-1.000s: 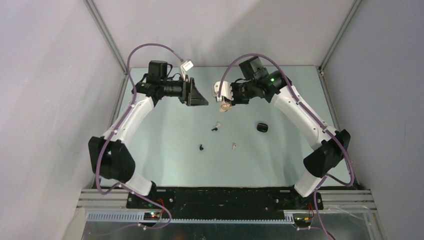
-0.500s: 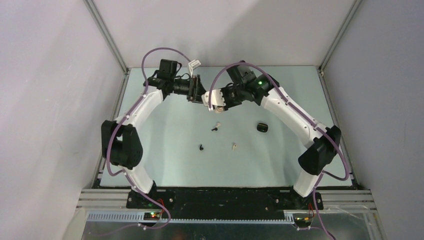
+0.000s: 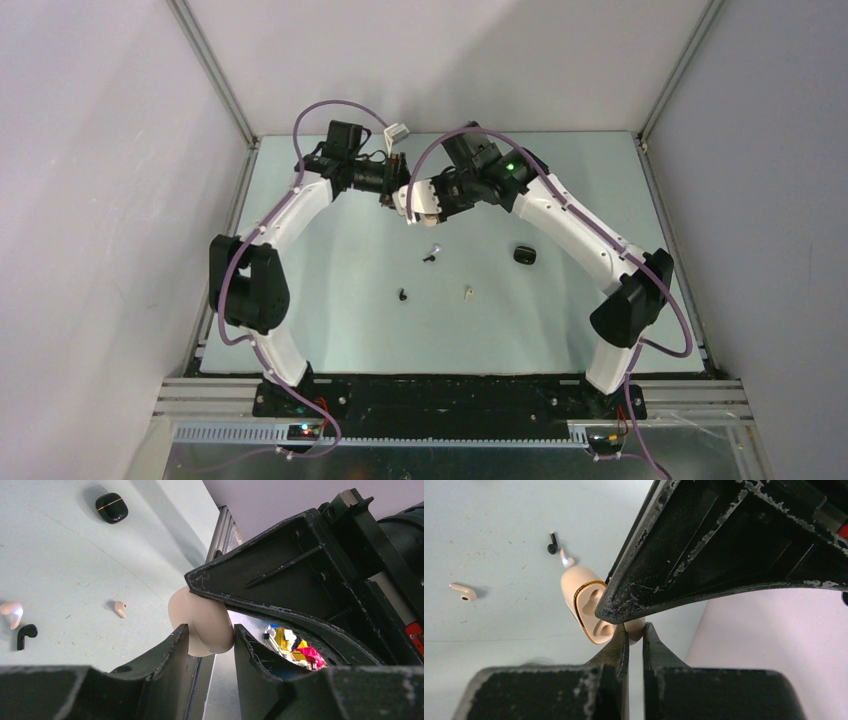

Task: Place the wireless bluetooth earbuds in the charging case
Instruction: Open the charging case.

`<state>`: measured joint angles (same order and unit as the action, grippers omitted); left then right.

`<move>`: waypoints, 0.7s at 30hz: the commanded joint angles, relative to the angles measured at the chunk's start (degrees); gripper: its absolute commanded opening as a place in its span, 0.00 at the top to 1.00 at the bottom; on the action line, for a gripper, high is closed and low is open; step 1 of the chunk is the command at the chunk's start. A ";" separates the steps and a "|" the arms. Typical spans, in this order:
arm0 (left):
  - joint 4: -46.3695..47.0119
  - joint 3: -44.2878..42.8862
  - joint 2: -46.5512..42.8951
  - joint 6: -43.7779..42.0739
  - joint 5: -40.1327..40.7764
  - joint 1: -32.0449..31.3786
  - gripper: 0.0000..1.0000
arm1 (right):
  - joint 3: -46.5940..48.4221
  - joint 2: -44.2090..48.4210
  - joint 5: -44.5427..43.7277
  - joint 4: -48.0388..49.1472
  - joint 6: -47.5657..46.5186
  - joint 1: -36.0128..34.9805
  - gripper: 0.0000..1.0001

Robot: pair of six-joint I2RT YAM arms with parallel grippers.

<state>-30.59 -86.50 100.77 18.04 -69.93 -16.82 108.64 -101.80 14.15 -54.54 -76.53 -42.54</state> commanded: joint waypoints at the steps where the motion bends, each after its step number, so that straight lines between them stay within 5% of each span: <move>1: 0.54 -2.60 0.46 0.65 -1.99 -0.40 0.58 | 2.20 -0.07 0.17 1.03 0.25 -0.80 1.00; 11: 0.59 -2.85 0.52 1.06 -2.54 0.15 0.50 | 1.41 0.49 -0.99 1.05 0.03 -1.50 1.00; 21: 0.68 -2.08 -0.32 1.00 -1.22 0.38 0.58 | -0.38 1.25 -1.57 1.26 0.29 -1.52 1.00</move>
<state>-30.57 -86.80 101.27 18.50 -70.70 -16.58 108.36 -101.80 12.91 -54.52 -76.53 -43.75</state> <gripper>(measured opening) 0.436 0.055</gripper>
